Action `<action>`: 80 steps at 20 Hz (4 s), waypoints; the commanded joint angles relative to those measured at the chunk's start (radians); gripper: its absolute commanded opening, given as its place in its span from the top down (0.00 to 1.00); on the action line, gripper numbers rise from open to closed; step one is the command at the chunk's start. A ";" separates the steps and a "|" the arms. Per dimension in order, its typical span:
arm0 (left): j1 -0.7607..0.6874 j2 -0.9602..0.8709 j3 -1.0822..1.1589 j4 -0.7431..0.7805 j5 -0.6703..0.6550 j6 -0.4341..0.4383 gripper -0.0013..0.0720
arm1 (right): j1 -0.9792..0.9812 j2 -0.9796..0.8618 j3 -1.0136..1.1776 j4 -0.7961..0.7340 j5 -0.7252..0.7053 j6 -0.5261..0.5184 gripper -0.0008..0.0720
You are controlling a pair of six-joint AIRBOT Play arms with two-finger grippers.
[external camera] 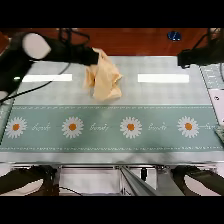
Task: Fold the shirts.
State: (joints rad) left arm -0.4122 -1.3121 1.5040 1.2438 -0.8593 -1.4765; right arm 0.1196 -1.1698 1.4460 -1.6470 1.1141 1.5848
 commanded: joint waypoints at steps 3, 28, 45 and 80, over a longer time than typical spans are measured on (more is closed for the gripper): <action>-0.008 0.264 0.010 -0.082 0.196 0.010 0.95 | 0.001 0.269 0.000 0.081 -0.006 -0.027 0.42; -0.424 0.457 -0.995 -0.055 0.237 -0.498 0.29 | 0.001 0.378 -0.613 0.373 -0.082 0.000 0.42; 0.172 0.233 -1.048 -0.636 0.041 0.112 0.29 | -0.387 0.334 -0.929 0.598 -0.014 -0.181 0.42; 0.006 -0.006 -0.920 -0.800 0.109 0.264 0.95 | 0.526 0.035 -1.015 1.073 -0.499 -0.039 0.48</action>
State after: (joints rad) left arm -0.4049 -1.3170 0.5831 0.4438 -0.7494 -1.2118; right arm 0.6399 -1.0996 0.4290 -0.6849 0.6739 1.6207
